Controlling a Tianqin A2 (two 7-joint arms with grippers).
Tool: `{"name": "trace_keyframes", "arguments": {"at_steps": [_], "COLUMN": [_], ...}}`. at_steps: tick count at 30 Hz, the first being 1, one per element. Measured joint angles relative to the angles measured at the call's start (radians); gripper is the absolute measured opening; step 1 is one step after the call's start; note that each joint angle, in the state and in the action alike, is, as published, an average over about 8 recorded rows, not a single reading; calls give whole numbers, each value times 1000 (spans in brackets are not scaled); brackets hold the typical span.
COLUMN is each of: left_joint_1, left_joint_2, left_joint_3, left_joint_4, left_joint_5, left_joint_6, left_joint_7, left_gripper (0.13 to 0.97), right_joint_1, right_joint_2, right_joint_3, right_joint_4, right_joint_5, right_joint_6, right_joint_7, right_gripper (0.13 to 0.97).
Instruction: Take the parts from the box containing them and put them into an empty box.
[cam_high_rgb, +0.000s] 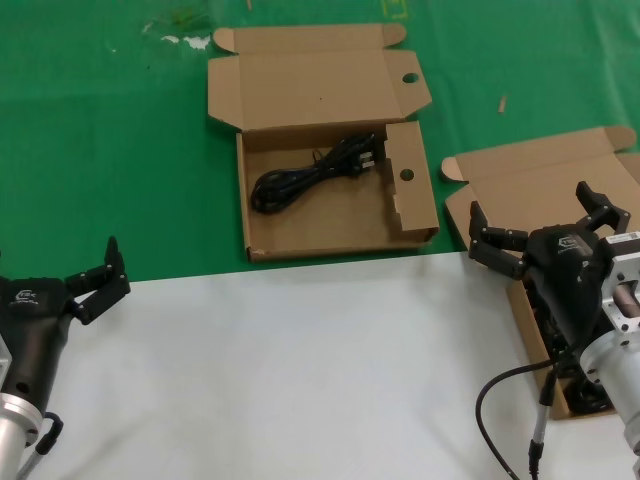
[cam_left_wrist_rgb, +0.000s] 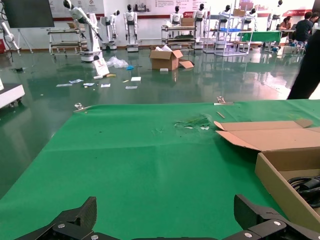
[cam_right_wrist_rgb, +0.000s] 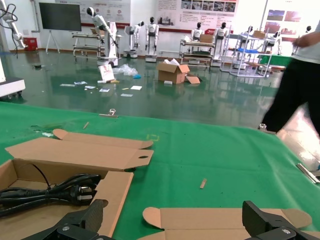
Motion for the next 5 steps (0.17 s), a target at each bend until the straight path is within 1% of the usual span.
{"name": "trace_keyframes", "arguments": {"at_steps": [5], "left_joint_1": [0], "left_joint_2": [0], "left_joint_3": [0], "left_joint_4": [0], "left_joint_5": [0], "left_joint_6": [0], "left_joint_7": [0], "left_gripper": [966], "right_joint_1": [0], "right_joint_2": [0], "right_joint_3": [0], "right_joint_4": [0], "right_joint_5": [0], "right_joint_6": [0], "right_joint_7": [0], "right_gripper": [966]}}
